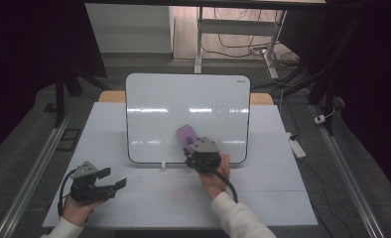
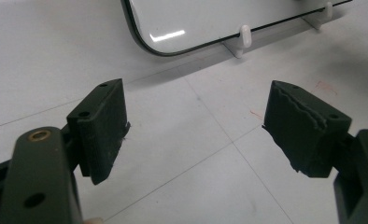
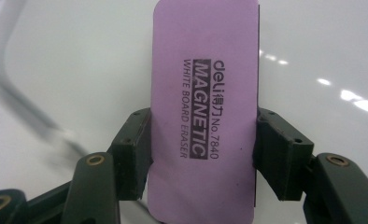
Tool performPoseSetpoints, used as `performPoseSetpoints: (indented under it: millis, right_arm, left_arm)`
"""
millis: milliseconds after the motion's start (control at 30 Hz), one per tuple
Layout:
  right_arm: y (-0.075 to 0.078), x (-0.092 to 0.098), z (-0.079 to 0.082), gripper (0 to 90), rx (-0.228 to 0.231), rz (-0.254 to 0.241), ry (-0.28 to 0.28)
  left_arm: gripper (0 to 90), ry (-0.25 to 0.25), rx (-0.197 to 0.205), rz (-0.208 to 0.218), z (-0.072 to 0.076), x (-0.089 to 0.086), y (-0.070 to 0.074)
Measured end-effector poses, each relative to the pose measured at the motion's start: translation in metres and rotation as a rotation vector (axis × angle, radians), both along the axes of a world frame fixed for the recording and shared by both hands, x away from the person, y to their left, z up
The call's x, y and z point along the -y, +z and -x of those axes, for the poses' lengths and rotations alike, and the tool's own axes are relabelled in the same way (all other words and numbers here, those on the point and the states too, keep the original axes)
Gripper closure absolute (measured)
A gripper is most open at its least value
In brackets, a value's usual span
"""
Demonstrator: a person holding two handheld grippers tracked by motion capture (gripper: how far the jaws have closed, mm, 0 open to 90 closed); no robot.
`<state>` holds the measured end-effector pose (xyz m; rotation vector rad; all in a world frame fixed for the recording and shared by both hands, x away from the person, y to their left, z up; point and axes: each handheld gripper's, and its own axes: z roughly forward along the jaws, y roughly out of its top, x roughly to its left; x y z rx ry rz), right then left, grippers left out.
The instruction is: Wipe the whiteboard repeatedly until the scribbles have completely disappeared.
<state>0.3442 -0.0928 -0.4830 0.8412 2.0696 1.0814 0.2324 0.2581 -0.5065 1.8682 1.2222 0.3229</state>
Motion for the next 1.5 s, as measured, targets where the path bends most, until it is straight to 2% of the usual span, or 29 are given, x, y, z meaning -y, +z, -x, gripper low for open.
performPoseSetpoints:
  millis: [100, 200, 333, 500, 600, 733, 833, 933, 1100, 1500]
  right_arm:
    - [0.004, 0.036, -0.004, 41.0, 0.015, -0.010, -0.075]
    - [0.005, 0.058, -0.005, 41.0, 0.016, -0.030, -0.122]
    - [0.004, 0.065, -0.004, 41.0, 0.021, -0.031, -0.138]
    - [0.004, 0.073, -0.002, 41.0, 0.005, -0.057, -0.142]
    - [0.008, 0.076, 0.004, 41.0, 0.012, -0.087, -0.112]
    - [0.010, 0.068, 0.014, 41.1, -0.010, -0.137, -0.019]
    - [0.011, 0.058, 0.021, 41.1, -0.013, -0.159, 0.038]
    - [0.010, 0.053, 0.024, 41.1, -0.032, -0.199, 0.078]
    - [0.009, 0.050, 0.027, 41.0, -0.060, -0.251, 0.137]
    - [0.009, 0.050, 0.030, 41.0, -0.074, -0.289, 0.170]
  left_arm:
    - [22.2, -0.001, -0.002, -0.003, -0.001, 0.001, 0.000]
    - [22.2, 0.000, -0.006, -0.004, -0.002, 0.002, -0.001]
    - [22.2, 0.003, -0.004, -0.003, -0.001, 0.002, -0.001]
    - [22.2, 0.001, -0.007, -0.004, -0.002, 0.003, -0.001]
    - [22.1, -0.001, -0.005, 0.006, -0.003, 0.005, 0.000]
    - [22.1, -0.011, 0.006, 0.019, -0.004, 0.011, 0.005]
    - [22.2, -0.021, 0.013, 0.048, -0.005, 0.017, 0.009]
    - [22.3, -0.031, 0.020, 0.073, -0.007, 0.021, 0.014]
    - [22.4, -0.035, 0.032, 0.082, -0.011, 0.027, 0.020]
    - [23.5, -0.066, 0.063, 0.093, -0.024, 0.049, 0.034]
